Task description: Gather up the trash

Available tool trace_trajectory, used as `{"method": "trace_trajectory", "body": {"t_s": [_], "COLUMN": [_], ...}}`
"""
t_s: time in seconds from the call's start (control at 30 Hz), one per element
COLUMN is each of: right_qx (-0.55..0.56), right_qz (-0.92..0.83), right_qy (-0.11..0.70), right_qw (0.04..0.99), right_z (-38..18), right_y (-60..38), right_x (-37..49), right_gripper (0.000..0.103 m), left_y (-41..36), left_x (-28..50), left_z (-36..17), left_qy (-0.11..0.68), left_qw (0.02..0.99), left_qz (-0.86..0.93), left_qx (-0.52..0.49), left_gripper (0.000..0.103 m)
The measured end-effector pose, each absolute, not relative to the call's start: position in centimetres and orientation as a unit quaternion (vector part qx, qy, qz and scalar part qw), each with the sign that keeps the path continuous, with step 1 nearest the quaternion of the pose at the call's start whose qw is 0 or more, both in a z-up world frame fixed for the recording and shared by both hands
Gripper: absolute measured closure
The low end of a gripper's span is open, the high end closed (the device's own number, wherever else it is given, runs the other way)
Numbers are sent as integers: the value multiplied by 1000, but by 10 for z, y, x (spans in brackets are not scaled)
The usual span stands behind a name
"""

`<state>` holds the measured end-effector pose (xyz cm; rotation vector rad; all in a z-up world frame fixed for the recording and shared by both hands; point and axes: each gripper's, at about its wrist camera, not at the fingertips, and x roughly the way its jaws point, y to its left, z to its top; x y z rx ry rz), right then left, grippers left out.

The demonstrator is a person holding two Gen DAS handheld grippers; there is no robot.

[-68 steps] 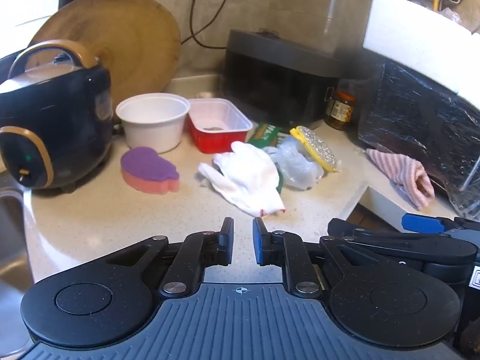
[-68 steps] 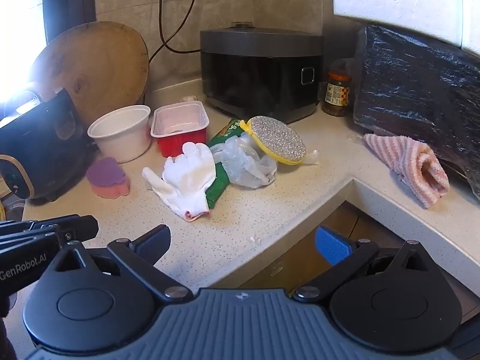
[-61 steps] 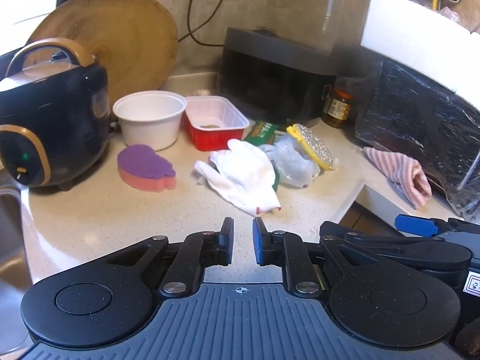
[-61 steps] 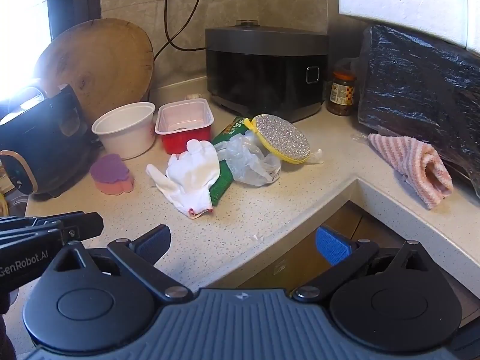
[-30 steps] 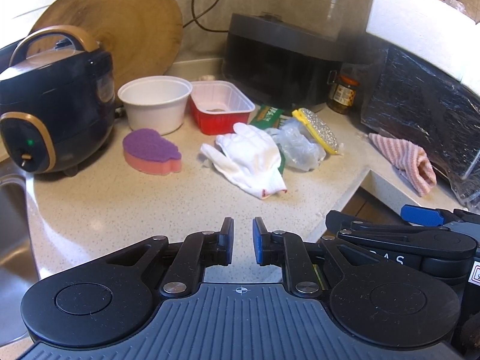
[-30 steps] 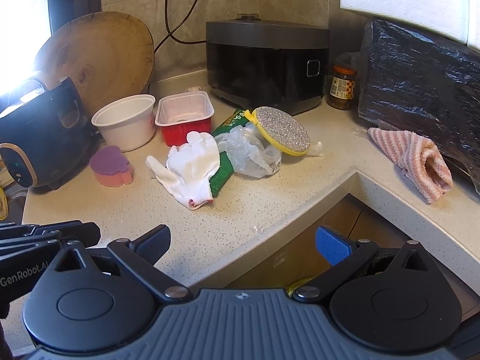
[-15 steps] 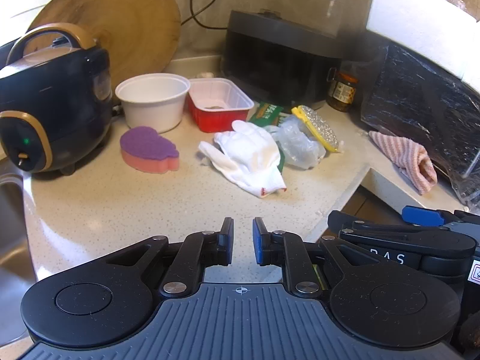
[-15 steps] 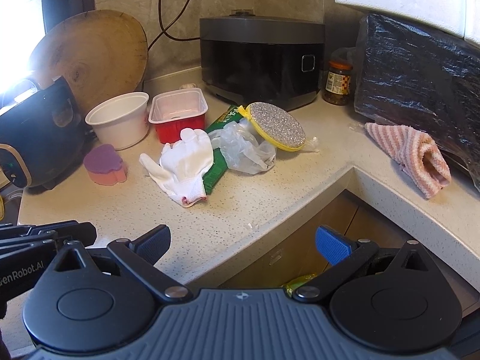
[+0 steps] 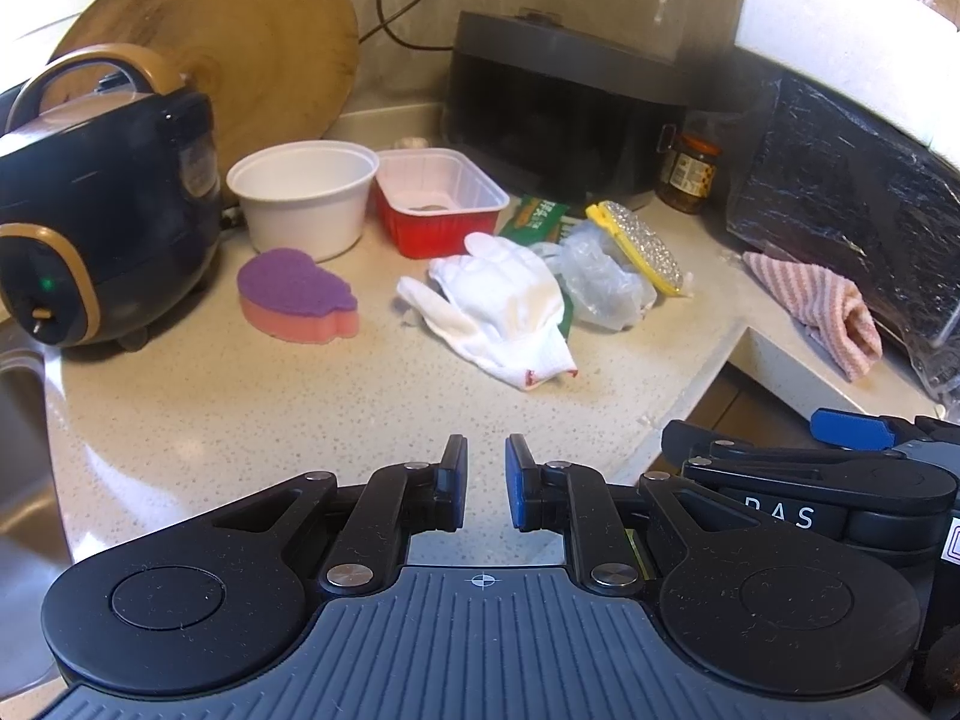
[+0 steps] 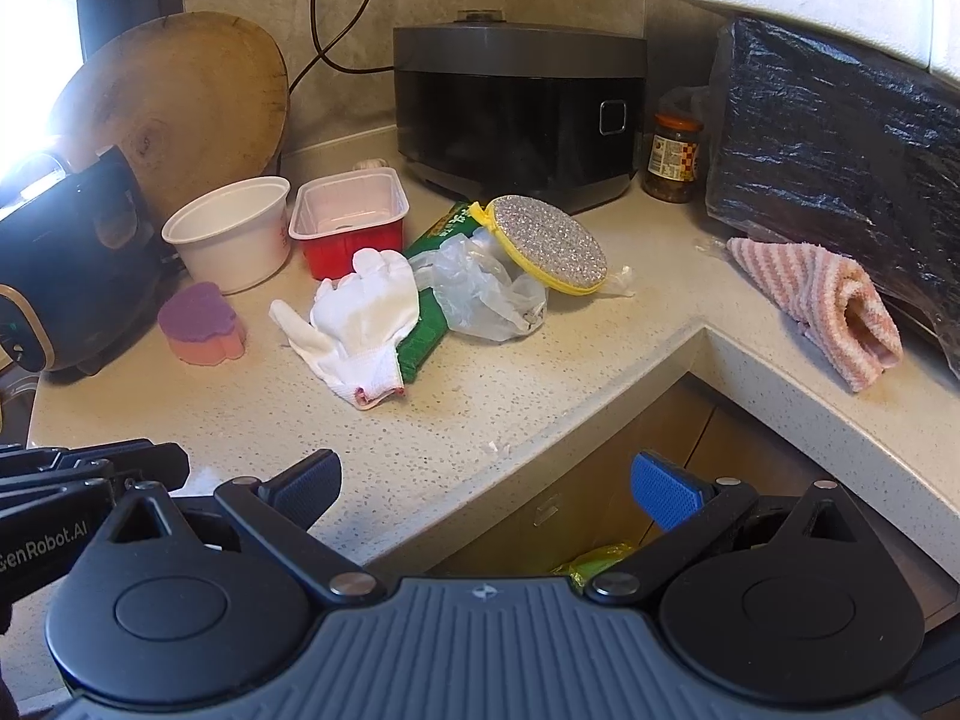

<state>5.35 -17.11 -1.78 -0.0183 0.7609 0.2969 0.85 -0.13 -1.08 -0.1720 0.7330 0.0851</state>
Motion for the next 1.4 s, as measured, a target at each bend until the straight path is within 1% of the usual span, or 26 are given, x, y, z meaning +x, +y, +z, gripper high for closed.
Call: {"method": "trace_trajectory", "body": {"t_s": [0.67, 0.97, 1.03, 1.17, 1.27, 1.4], "right_qx": [-9, -11, -12, -16, -26, -27], "right_qz": [132, 125, 121, 99, 81, 57], "right_qy": [375, 373, 360, 292, 271, 254], "right_qw": [918, 919, 925, 951, 959, 965], "right_z": [-21, -22, -20, -6, 0, 2], "right_y": [-168, -147, -142, -137, -131, -131], "right_x": [57, 58, 58, 52, 52, 52], "right_gripper": [0, 0, 0, 0, 0, 0], "left_y": [4, 37, 50, 82, 101, 115], "left_x": [13, 17, 18, 20, 19, 22], "left_z": [-16, -24, -25, -31, -37, -44], "left_qy": [359, 364, 370, 384, 389, 383], "left_qw": [928, 921, 915, 896, 897, 899], "left_qz": [37, 14, -13, -46, -19, -33], "left_qx": [-89, -133, -160, -219, -209, -209], "left_gripper": [86, 85, 85, 85, 85, 85]}}
